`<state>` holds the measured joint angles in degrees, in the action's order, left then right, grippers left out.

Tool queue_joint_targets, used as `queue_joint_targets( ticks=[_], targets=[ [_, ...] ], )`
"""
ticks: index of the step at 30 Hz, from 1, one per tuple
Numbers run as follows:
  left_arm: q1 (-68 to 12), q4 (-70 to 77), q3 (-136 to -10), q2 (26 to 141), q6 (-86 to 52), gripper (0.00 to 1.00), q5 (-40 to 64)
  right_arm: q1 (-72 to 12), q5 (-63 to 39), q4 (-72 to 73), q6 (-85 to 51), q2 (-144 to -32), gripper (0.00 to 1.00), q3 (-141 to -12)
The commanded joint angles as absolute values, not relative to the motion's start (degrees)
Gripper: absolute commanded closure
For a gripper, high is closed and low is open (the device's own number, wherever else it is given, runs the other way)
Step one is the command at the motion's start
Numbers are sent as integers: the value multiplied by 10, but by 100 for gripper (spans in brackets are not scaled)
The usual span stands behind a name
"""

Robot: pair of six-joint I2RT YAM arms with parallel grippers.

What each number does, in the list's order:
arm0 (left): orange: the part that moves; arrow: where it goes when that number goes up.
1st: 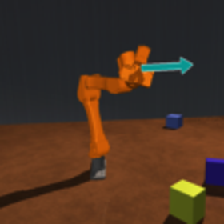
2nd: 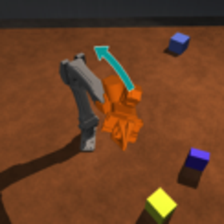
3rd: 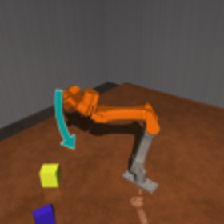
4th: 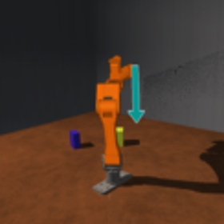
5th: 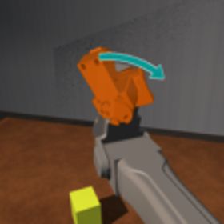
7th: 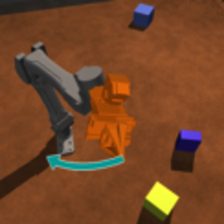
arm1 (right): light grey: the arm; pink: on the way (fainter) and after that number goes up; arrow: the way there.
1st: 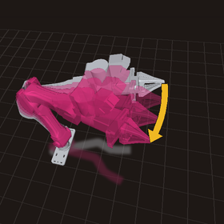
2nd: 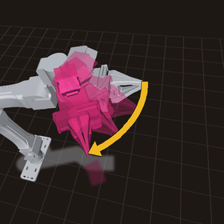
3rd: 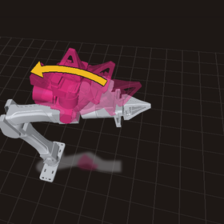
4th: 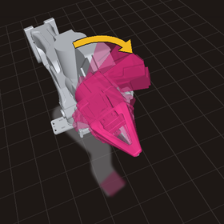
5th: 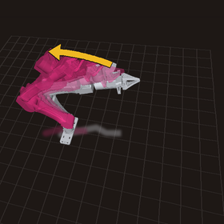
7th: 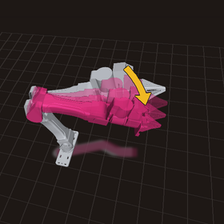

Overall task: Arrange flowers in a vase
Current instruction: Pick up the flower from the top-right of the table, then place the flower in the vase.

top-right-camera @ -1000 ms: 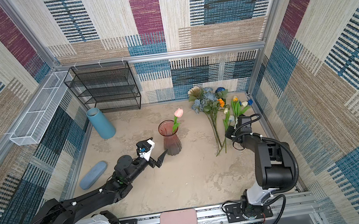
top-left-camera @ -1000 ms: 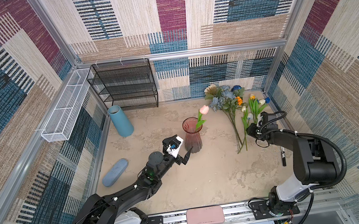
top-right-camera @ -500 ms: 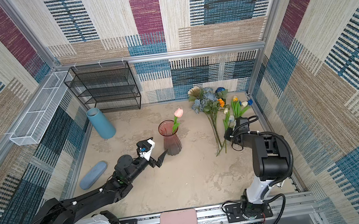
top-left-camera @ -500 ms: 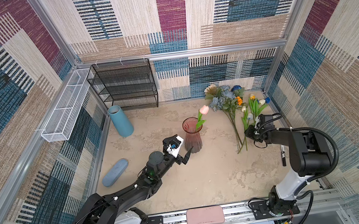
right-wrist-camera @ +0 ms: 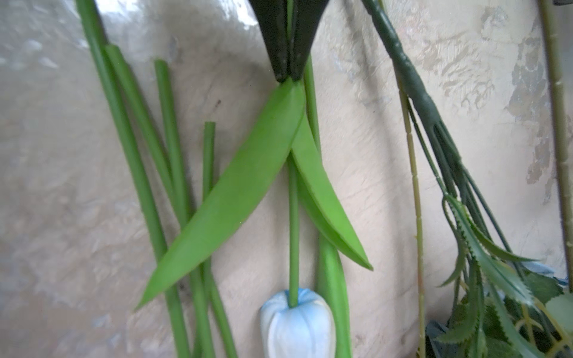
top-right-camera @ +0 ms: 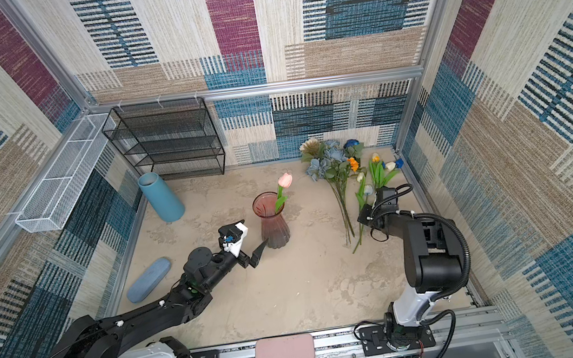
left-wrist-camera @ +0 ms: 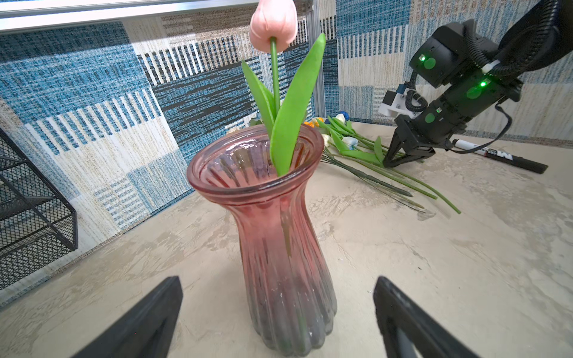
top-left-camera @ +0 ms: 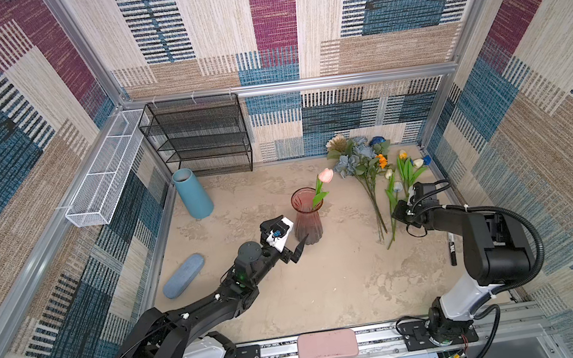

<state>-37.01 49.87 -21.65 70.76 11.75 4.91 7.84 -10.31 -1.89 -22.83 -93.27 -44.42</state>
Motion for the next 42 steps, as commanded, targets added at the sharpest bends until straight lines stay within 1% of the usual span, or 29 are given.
queue_joint_targets(
  ticks=[1, 5, 8, 10, 12, 14, 17, 21, 24, 28, 32, 35, 38, 42],
  targets=[
    [-370, 514, -221, 707, 114, 1, 53, 78, -98, -35, -223, -903, 99, -452],
    [-370, 519, -220, 704, 114, 1, 46, 79, -121, -33, -216, -851, 99, -452],
    [-370, 526, -218, 699, 114, 1, 37, 78, -141, -11, -210, -788, 99, -441],
    [-370, 528, -216, 694, 116, 1, 31, 77, -186, 19, -203, -734, 100, -436],
    [-370, 529, -216, 691, 121, 1, 25, 74, -254, 65, -200, -677, 100, -431],
    [-370, 531, -216, 689, 123, 1, 15, 57, -290, 92, -190, -628, 100, -443],
    [-370, 545, -214, 691, 124, 1, 0, 15, -306, 125, -164, -570, 99, -468],
    [-370, 566, -215, 701, 121, 1, -14, -30, -360, 239, -191, -529, 99, -477],
    [-370, 576, -218, 709, 117, 1, -18, -74, -375, 321, -200, -532, 100, -474],
    [-370, 573, -222, 709, 111, 1, -16, -150, -358, 413, -173, -561, 99, -466],
    [-370, 567, -225, 709, 106, 1, -10, -221, -329, 518, -159, -631, 98, -463],
    [-370, 561, -226, 708, 103, 1, -7, -272, -291, 560, -137, -692, 99, -486],
    [-370, 552, -229, 707, 102, 1, -4, -302, -263, 599, -124, -750, 99, -509],
    [-370, 547, -228, 707, 102, 1, -1, -310, -228, 631, -113, -818, 99, -537]
  ],
)
